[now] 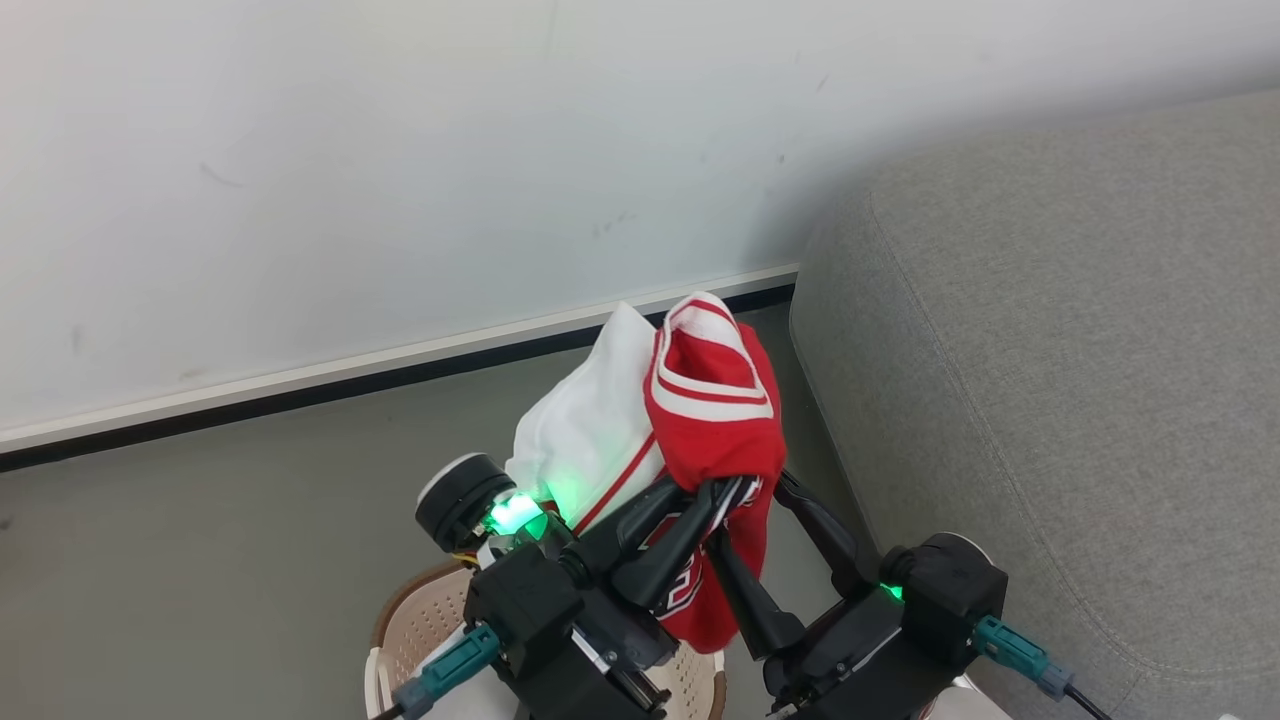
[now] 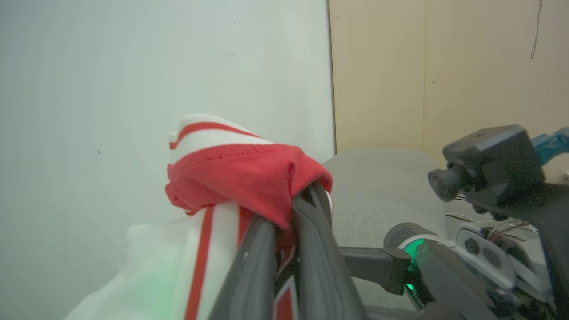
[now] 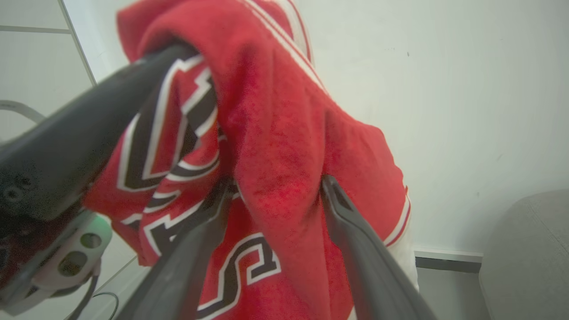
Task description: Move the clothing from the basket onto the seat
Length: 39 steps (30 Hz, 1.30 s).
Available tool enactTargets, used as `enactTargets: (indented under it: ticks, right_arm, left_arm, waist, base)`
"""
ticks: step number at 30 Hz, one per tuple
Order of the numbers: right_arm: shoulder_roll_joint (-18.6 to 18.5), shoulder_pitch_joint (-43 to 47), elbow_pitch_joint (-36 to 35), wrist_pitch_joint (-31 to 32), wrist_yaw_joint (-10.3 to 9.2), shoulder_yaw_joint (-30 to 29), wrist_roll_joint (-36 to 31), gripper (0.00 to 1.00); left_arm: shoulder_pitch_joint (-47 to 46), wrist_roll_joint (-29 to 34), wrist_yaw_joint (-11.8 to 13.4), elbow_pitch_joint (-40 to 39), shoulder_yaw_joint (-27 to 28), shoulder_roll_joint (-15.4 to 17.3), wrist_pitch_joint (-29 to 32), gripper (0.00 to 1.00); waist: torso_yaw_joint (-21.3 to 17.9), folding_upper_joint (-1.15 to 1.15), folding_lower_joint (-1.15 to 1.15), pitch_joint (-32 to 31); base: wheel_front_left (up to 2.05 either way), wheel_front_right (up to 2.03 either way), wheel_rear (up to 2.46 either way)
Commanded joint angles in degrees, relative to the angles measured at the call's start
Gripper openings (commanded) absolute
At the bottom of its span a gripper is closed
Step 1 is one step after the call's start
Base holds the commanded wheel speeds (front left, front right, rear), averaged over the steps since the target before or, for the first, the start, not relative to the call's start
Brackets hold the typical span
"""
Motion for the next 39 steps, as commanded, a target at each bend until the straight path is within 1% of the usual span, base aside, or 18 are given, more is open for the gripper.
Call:
enactTargets:
  ticks: [1, 2, 3, 7, 14, 15, 16, 17, 18, 25, 34, 39]
  right_arm:
    - [-0.3, -0.6, 0.3, -0.1, 0.04, 0.3, 0.4, 0.67]
    - [-0.3, -0.7, 0.4, -0.1, 0.04, 0.6, 0.4, 0.13]
    - [-0.3, -0.8, 0.5, -0.1, 0.04, 0.7, 0.4, 0.0]
    - [-0.5, -1.0, 0.5, -0.1, 0.04, 1.0, 0.5, 0.0]
    - [-0.4, 0.5, -0.1, -0.1, 0.04, 0.1, 1.2, 0.0]
    - [-0.5, 0.9, -0.2, -0.1, 0.04, -0.2, 1.4, 0.0]
    - [-0.5, 1.2, -0.1, -0.1, 0.04, -0.6, 1.5, 0.0]
    - [-0.6, 1.4, 0.0, -0.1, 0.04, -1.1, 1.5, 0.0]
    - [-0.6, 1.5, 0.0, -0.1, 0.04, -1.3, 1.6, 0.0]
    - [-0.5, 2.4, -0.1, -0.1, 0.04, -2.8, 1.2, 0.0]
    - [0.1, 2.5, -0.6, -0.1, 0.04, -3.4, 1.0, 0.0]
    - [0.6, 1.8, -1.4, -0.1, 0.04, -4.6, 0.8, 0.0]
  left_arm:
    - [-0.6, -1.0, 0.0, -0.1, -0.6, 0.1, -0.3, 0.0]
    - [-0.6, -1.0, 0.0, 0.1, -0.9, 0.1, -0.3, 0.0]
    - [-0.6, -1.1, 0.0, 0.2, -1.1, 0.2, -0.3, 0.0]
    - [-0.5, -1.4, 0.0, 1.3, -1.0, 0.6, -0.3, 0.0]
    - [1.0, -1.0, 0.0, 3.6, 1.5, 0.8, -0.3, 0.0]
    - [1.3, -0.8, 0.0, 3.7, 2.0, 0.8, -0.3, 0.22]
    - [1.6, -0.7, 0.0, 3.8, 2.3, 0.7, -0.3, 0.39]
    - [1.9, -0.6, 0.0, 3.8, 2.5, 0.7, -0.3, 0.68]
    - [2.1, -0.5, 0.0, 3.7, 2.9, 0.7, -0.3, 1.0]
    - [3.0, -0.6, 0.0, 4.7, 2.7, 0.9, -0.3, 1.0]
    - [2.9, -0.9, 0.0, 5.4, 2.3, 1.2, -0.3, 1.0]
    - [2.5, -0.7, 0.0, 5.8, 2.0, 1.5, -0.3, 1.0]
  waist:
    - [0.0, -0.01, 0.0, -0.2]
    - [0.0, -0.01, 0.0, -0.2]
    - [0.0, -0.01, 0.0, -0.3]
    - [-0.2, -0.01, 0.0, -0.6]
    - [-0.4, -0.01, 0.0, -1.2]
    - [-0.4, -0.01, 0.0, -1.3]
    - [-0.4, -0.01, 0.0, -1.4]
    - [-0.4, -0.01, 0.0, -1.5]
    - [-0.4, -0.01, 0.0, -1.6]
    - [-0.3, -0.01, 0.0, -2.2]
    - [-0.7, -0.01, 0.0, -1.9]
    - [-2.1, -0.01, 0.0, -0.9]
  base:
    - [0.0, 0.0, 0.0]
    - [0.0, 0.0, 0.0]
    - [0.0, 0.0, 0.0]
    - [0.0, 0.0, 0.0]
    - [0.0, 0.0, 0.0]
    - [0.0, 0.0, 0.0]
    - [0.0, 0.0, 0.0]
    - [0.0, 0.0, 0.0]
    - [0.0, 0.0, 0.0]
    - [0.0, 0.0, 0.0]
    - [0.0, 0.0, 0.0]
    - [0.0, 0.0, 0.0]
